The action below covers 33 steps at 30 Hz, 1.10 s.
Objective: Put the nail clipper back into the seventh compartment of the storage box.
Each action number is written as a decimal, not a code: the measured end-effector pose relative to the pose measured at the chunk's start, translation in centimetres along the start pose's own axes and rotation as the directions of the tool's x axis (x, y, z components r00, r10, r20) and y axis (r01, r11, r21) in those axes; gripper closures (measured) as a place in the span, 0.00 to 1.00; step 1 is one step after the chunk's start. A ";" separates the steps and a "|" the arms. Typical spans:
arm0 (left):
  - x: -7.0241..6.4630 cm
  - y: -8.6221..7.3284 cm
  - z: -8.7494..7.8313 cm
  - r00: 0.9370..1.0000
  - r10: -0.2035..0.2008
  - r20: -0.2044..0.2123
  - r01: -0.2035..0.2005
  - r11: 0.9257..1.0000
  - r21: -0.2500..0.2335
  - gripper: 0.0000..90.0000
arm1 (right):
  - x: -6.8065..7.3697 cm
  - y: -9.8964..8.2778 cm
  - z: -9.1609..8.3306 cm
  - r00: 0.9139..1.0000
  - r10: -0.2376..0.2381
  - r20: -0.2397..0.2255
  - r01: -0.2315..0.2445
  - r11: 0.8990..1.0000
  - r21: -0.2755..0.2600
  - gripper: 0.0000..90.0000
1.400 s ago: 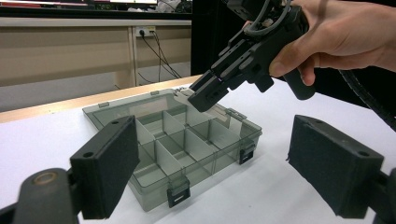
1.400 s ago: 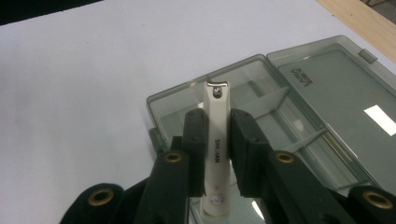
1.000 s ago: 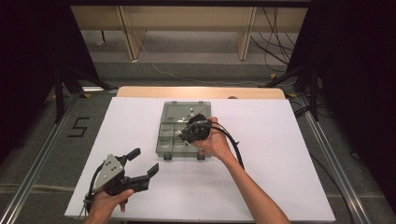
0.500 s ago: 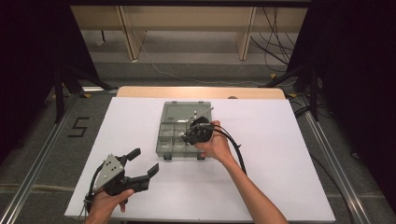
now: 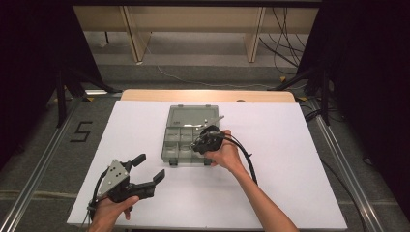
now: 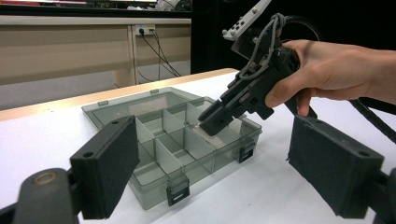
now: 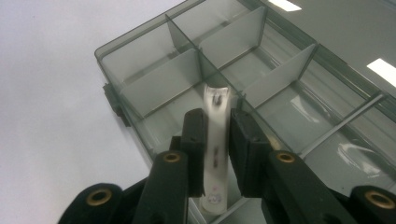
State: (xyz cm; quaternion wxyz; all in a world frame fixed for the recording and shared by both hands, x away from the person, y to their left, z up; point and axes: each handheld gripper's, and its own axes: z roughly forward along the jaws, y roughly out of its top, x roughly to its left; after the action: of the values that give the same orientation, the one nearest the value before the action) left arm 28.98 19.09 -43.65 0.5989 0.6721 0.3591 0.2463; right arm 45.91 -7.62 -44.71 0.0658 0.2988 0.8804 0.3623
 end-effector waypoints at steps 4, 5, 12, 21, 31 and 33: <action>0.0 0.0 0.0 1.000 0.000 -0.001 0.000 1.000 0.000 0.17 | 0.1 0.2 -0.3 1.000 0.000 0.017 0.000 1.000 -0.012 0.67; 0.0 0.0 0.0 1.000 0.000 -0.002 0.000 1.000 0.000 0.17 | 0.2 0.3 -0.4 1.000 0.008 0.016 -0.007 1.000 -0.019 0.63; 0.0 0.0 0.0 1.000 0.001 -0.002 -0.001 1.000 0.001 0.17 | 1.0 0.6 -2.1 0.999 -0.027 0.045 0.030 0.997 -0.067 0.45; 0.0 0.0 0.0 1.000 0.000 -0.003 0.000 1.000 0.000 0.17 | 1.9 0.3 -4.5 0.997 -0.066 0.046 0.072 0.986 -0.152 0.34; 0.0 0.0 0.0 1.000 0.001 -0.003 -0.001 1.000 -0.001 0.17 | 2.4 -0.1 -6.1 0.995 -0.080 0.060 0.091 0.972 -0.216 0.30; 0.0 0.0 0.0 1.000 0.000 -0.001 0.000 1.000 -0.001 0.17 | 2.6 -0.3 -6.6 0.995 -0.082 0.059 0.094 0.964 -0.249 0.30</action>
State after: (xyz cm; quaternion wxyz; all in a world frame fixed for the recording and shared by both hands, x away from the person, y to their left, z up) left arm 28.94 19.12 -43.64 0.5990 0.6717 0.3594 0.2469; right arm 41.49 -10.26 -39.83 0.1405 0.2574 0.8379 0.4604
